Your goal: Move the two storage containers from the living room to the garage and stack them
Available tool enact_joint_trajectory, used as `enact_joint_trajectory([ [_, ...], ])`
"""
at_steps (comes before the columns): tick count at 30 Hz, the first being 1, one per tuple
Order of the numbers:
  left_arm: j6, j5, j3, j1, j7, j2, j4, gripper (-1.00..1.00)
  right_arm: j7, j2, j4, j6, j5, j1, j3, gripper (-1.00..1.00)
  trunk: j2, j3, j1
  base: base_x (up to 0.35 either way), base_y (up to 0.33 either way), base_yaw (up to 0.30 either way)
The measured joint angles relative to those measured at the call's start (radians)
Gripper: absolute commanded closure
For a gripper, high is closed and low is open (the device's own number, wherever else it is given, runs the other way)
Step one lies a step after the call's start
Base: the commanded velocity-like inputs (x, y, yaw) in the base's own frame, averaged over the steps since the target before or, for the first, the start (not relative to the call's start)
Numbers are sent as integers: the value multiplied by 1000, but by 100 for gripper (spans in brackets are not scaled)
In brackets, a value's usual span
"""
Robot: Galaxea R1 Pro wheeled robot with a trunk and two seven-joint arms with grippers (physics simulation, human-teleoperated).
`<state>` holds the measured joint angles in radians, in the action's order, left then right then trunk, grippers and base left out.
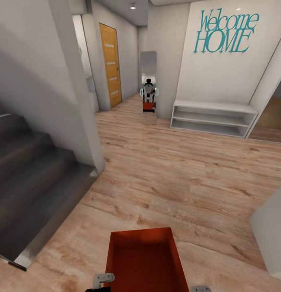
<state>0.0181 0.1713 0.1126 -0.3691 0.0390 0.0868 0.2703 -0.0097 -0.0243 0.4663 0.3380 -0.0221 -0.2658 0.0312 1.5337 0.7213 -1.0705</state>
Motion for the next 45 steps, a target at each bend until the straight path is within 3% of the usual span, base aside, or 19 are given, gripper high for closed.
enact_joint_trajectory([
  [45, 0, 2, 1, 0, 0, -1, 0, 100, 0, -1, 0, 0, -2, 0, -1, 100, 0, 0, 0, 343, 0, 0],
])
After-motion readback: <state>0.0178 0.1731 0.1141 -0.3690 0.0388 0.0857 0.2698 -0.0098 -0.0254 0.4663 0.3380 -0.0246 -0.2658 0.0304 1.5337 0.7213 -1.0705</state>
